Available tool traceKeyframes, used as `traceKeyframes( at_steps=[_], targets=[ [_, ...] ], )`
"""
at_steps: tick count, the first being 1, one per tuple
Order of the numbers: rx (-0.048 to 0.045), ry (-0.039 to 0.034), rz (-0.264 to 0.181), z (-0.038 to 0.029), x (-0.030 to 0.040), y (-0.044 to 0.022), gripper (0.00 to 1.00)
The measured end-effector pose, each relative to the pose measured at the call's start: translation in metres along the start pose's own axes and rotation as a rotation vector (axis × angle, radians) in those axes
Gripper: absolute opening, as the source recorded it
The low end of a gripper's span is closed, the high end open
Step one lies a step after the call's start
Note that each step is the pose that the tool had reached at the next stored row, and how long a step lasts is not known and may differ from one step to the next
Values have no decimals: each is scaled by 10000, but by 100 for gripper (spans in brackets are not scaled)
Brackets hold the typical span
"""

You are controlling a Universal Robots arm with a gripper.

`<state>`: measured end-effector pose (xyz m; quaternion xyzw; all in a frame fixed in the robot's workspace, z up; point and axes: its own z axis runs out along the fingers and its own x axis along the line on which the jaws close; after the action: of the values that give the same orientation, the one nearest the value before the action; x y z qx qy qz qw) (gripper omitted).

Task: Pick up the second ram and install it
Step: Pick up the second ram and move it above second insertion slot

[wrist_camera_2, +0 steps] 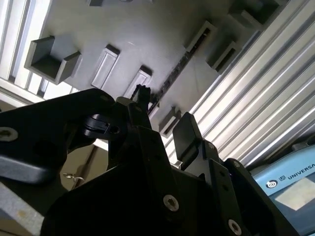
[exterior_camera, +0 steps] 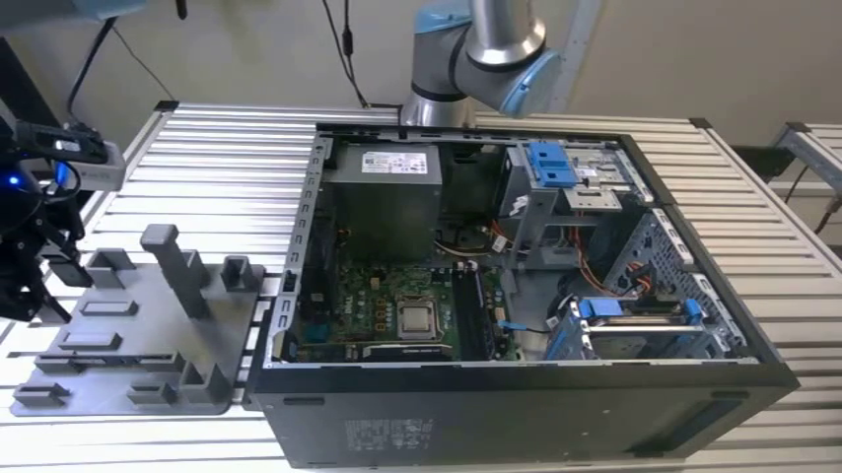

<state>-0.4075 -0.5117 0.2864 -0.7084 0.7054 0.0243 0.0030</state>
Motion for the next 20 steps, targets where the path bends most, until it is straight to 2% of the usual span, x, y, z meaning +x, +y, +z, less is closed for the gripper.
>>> traceKeyframes(
  at_steps=[20],
  targets=[
    [18,0,-1,264,11,7,48]
  ],
)
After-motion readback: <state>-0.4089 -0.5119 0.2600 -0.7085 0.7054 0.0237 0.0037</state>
